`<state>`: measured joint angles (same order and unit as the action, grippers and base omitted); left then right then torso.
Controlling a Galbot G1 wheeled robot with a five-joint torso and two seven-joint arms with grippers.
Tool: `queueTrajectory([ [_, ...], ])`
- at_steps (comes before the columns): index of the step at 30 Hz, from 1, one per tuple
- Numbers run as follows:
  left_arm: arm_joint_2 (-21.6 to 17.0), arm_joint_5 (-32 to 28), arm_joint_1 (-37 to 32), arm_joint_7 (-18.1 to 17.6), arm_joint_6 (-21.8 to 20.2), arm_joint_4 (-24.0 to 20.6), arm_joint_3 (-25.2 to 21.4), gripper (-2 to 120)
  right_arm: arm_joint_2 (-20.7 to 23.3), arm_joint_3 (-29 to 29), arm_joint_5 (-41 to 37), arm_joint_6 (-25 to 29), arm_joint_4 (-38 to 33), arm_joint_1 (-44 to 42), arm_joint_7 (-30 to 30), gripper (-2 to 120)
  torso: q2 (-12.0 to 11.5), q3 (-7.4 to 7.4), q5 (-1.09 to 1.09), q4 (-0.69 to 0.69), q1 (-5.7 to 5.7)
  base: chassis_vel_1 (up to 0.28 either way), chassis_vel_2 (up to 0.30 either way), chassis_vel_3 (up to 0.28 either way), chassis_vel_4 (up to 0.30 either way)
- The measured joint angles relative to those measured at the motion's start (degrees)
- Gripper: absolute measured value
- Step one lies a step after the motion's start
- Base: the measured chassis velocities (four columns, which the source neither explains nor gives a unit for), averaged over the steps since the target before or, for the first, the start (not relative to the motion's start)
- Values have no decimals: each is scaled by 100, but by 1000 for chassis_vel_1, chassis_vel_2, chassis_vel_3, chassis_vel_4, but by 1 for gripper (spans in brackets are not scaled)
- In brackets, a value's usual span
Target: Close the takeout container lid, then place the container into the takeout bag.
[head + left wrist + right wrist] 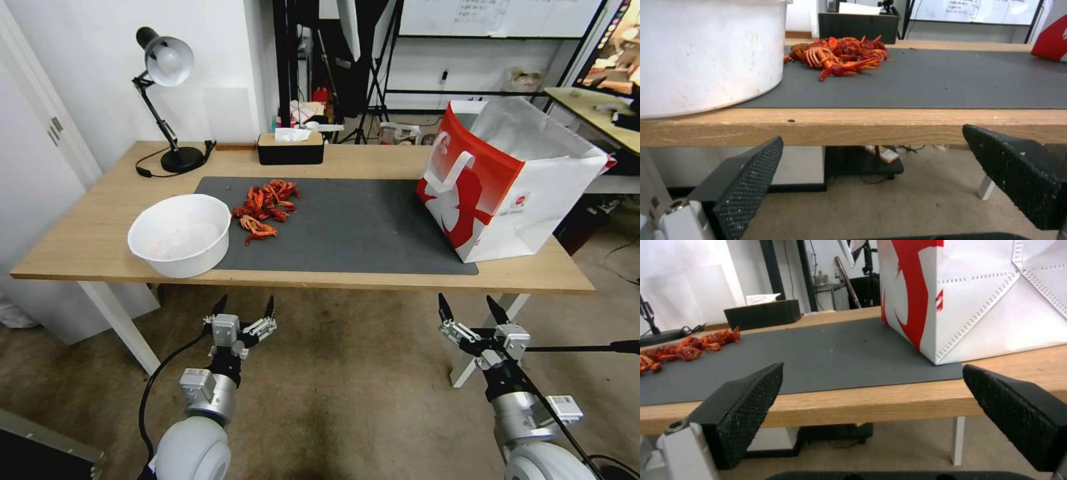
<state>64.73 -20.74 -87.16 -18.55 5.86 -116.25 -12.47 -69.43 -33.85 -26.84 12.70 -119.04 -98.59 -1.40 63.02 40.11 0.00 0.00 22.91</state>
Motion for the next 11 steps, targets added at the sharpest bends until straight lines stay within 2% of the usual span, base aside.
queueTrajectory([
  [11, -3, -1, 1, -2, 0, 0, 0, 100, 6, -4, -12, -11, -3, 5, -5, 100, 0, 0, 0, 0, 0, 0, 0, 0, 0],
])
